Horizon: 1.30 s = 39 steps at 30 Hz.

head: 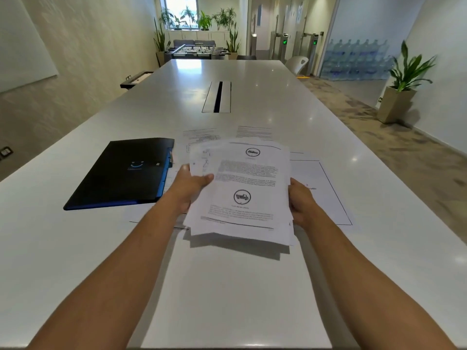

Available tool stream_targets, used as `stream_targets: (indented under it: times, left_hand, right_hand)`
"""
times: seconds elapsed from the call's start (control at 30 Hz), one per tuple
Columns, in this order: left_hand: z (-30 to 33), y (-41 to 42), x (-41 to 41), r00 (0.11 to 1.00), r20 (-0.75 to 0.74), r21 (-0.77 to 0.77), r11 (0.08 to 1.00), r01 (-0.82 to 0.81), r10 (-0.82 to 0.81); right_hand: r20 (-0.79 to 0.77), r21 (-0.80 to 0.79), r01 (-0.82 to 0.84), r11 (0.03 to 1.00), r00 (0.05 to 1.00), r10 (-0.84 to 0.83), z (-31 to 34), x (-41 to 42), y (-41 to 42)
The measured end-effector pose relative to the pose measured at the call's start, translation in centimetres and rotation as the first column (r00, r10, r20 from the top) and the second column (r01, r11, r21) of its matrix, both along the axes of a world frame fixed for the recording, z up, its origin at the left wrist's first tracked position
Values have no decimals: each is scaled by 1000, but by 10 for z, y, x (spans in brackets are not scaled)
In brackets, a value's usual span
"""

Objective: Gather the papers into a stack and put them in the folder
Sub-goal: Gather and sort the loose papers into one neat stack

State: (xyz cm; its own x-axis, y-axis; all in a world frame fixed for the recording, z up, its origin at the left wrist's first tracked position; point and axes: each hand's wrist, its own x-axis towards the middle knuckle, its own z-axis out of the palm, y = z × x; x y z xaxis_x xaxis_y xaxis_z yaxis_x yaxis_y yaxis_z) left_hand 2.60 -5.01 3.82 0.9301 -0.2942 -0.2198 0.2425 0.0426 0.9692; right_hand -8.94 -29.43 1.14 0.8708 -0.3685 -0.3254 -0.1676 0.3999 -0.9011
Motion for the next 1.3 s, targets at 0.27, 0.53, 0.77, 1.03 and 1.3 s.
stream_targets:
  times: [0.27, 0.53, 0.77, 1.03, 1.3]
  left_hand:
    - [-47, -12, 4, 995, 51, 362, 931, 56, -80]
    - [-46, -13, 9, 974, 45, 404, 896, 184, -221]
    - [-29, -3, 7, 968, 250, 166, 986, -25, -17]
    - [38, -9, -2, 784, 615, -3, 995, -102, 82]
    - [27, -14, -12, 798, 598, -59, 997, -50, 76]
  right_hand:
    - [-192, -308, -73, 948, 981, 13, -4, 11, 2]
    - [61, -333, -69, 940, 994, 94, -4, 8, 12]
    - [280, -589, -42, 807, 926, 253, 39, 0, 6]
    - [472, -571, 178, 801, 870, 144, 80, 9, 6]
    - [447, -522, 160, 838, 888, 109, 58, 8, 11]
